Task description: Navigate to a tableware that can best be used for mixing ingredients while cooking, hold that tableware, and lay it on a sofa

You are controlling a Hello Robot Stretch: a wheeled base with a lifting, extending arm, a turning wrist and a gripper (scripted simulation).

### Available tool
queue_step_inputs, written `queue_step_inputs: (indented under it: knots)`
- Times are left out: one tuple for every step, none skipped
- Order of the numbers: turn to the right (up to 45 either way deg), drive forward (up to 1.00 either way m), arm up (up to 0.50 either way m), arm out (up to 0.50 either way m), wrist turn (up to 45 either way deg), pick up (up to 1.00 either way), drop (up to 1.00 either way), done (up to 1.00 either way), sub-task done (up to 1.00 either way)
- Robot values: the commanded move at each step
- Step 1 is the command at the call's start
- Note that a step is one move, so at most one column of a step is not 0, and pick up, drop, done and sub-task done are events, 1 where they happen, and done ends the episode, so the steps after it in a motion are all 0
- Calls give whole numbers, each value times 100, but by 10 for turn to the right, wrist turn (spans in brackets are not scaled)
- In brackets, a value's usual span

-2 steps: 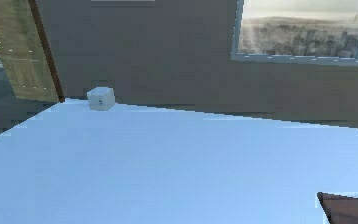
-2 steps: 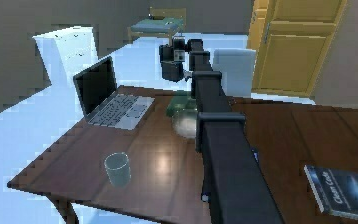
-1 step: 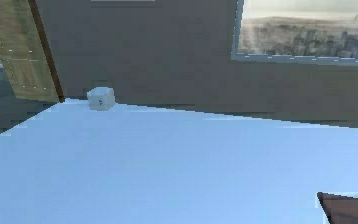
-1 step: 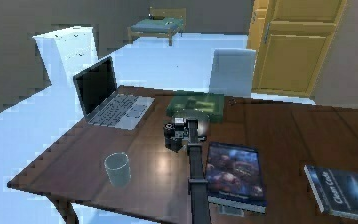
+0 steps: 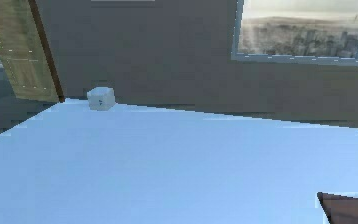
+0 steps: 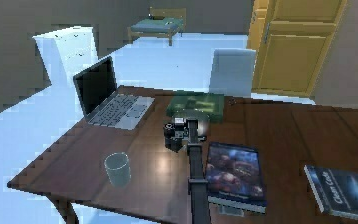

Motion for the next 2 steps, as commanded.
queue_step_inputs:
  knots:
    - [0, 0, 10, 0, 0, 0, 0, 0, 0]
    - [0, 0, 0, 0, 0, 100, 0, 0, 0]
